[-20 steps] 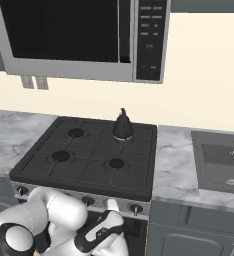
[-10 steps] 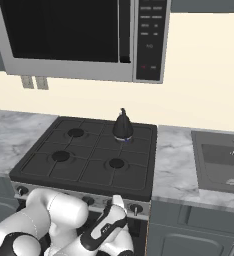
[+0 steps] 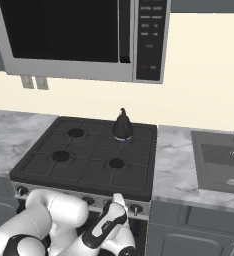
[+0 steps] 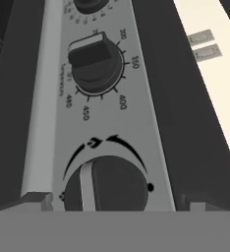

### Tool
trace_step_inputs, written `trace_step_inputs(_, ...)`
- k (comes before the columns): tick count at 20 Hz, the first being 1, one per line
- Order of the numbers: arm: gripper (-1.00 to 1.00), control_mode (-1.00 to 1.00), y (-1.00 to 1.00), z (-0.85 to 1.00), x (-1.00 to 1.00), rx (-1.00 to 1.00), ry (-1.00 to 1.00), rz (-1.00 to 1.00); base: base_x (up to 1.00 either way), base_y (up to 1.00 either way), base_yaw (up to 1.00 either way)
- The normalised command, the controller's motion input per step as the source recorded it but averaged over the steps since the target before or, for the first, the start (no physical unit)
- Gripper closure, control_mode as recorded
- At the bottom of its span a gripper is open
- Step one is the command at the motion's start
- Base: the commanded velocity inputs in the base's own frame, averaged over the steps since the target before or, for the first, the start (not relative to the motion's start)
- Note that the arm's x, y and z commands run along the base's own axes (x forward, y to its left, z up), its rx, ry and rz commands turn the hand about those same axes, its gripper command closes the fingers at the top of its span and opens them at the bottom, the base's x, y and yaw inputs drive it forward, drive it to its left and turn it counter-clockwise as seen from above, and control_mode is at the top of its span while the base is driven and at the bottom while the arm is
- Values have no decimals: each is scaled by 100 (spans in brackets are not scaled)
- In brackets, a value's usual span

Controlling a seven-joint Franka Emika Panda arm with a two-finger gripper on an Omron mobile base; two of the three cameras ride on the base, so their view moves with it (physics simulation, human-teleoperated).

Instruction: Turn off the rear right burner of the stove.

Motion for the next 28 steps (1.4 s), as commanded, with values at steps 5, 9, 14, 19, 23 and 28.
trace_step_inputs(5,-100,-100,3,0,7,0,4,0,0,0,0)
trace_step_inputs(9,-100,-100,3,0,17,0,4,0,0,0,0)
trace_step_inputs(14,100,-100,31,0,22,2,3,-3,0,0,0)
trace_step_inputs(19,100,-100,45,0,37,5,3,-7,0,0,0)
trace_step_inputs(23,100,-100,49,0,36,6,3,-7,0,0,0)
trace_step_inputs(28,100,-100,39,0,23,8,6,-7,0,0,0)
